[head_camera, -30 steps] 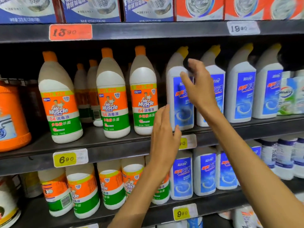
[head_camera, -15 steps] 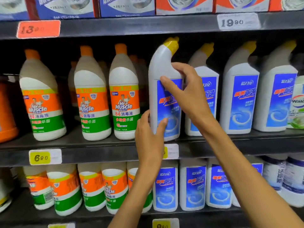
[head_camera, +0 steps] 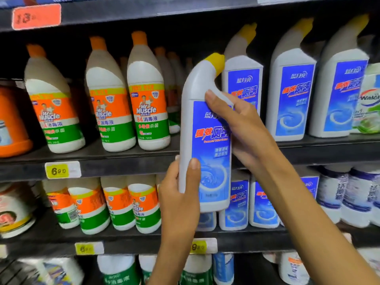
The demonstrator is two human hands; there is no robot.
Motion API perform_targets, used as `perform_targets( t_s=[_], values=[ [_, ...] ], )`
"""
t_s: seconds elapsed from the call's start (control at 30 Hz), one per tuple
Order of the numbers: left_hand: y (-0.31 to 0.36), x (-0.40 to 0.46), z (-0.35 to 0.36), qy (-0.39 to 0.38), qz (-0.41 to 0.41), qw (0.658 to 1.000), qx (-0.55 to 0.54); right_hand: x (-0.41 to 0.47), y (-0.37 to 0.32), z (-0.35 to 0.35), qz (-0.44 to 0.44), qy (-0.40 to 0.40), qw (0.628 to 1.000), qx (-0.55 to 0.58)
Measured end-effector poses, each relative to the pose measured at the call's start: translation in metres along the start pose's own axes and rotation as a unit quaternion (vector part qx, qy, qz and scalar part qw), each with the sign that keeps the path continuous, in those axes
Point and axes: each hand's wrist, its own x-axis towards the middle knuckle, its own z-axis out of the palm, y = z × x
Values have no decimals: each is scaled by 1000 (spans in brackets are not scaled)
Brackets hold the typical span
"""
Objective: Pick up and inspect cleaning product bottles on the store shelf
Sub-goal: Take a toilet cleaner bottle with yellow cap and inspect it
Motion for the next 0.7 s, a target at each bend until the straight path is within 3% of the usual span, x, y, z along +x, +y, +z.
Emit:
perform_targets(
  t_s=[0.07, 0.17, 0.27, 0.4, 0.5, 0.63, 0.7],
  values=[
    [-2, -13, -12, -37, -75, 994, -69, -9, 6, -7, 48, -20, 994, 98],
    [-3, -37, -19, -99, -211, 946, -227, -19, 19, -9, 119, -83, 954, 263],
    [-15, -52, -15, -77, -275, 912, -295, -26, 37, 0, 168, -116, 930, 306],
    [-16, -60, -30, -48, -277, 946, -159, -30, 46, 9, 176, -102, 932, 301],
    [-15, -51, -35, -44, -246, 967, -39, -35, 43, 12, 163, -45, 958, 233],
    [-16, -63, -45, -138, -190, 969, 77, -41, 47, 19, 119, 28, 987, 100],
    [-16, -70, -50, -144, -204, 967, 55, -42, 49, 20, 127, 31, 989, 62]
  ],
)
